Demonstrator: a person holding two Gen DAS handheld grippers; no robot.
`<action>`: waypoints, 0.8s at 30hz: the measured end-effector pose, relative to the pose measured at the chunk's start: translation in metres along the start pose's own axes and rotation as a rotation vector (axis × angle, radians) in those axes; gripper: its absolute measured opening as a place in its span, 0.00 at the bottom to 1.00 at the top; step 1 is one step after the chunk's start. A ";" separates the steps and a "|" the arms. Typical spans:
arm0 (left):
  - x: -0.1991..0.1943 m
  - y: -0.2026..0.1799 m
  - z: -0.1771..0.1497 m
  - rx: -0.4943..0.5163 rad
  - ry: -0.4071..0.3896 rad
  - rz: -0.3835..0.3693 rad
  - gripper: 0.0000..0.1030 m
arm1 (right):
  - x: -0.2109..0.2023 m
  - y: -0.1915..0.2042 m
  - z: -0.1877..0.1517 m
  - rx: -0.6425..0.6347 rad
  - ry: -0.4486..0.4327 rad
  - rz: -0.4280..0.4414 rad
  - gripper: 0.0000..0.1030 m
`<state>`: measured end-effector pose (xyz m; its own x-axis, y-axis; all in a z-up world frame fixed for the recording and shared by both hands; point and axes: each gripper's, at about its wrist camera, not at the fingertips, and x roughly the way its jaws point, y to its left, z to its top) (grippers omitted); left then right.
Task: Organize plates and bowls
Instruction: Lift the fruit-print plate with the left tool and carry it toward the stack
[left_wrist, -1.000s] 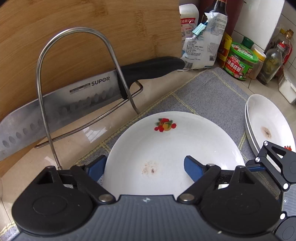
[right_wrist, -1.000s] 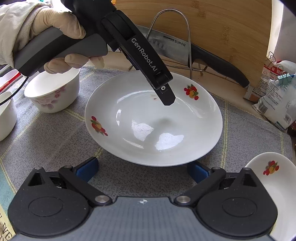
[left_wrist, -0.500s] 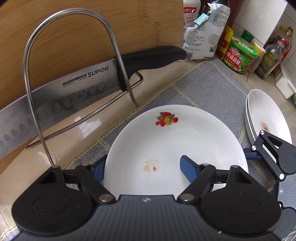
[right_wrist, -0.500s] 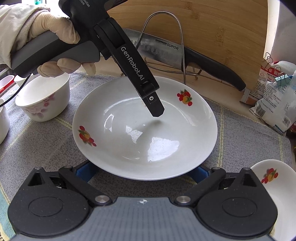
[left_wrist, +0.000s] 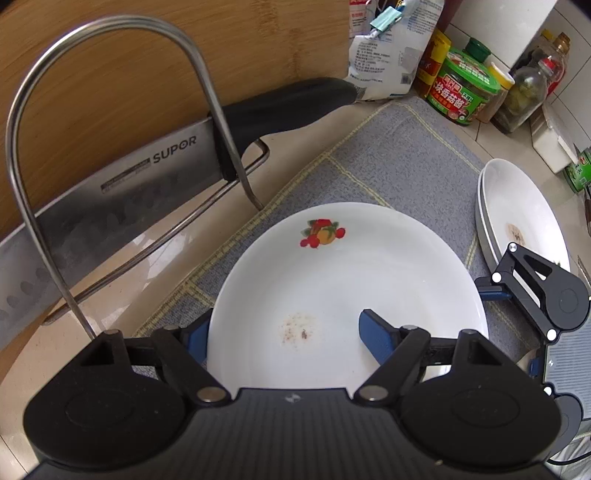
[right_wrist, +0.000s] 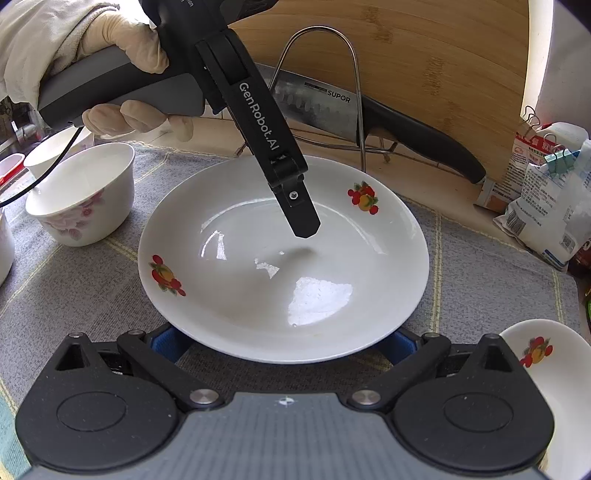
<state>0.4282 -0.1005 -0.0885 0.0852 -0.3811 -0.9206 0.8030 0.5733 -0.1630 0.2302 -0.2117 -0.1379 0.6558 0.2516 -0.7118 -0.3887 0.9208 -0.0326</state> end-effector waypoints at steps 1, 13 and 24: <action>0.000 0.000 0.001 0.006 0.003 -0.001 0.77 | 0.000 0.000 0.000 0.000 -0.001 0.000 1.00; 0.001 0.000 0.000 0.008 0.005 -0.003 0.77 | 0.000 0.001 0.002 0.000 0.002 -0.003 1.00; -0.007 -0.001 -0.006 -0.007 -0.010 0.014 0.77 | -0.005 0.003 0.004 -0.017 -0.008 0.013 1.00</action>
<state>0.4233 -0.0941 -0.0840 0.1024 -0.3797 -0.9194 0.7976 0.5837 -0.1522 0.2285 -0.2092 -0.1315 0.6556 0.2664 -0.7066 -0.4087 0.9120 -0.0354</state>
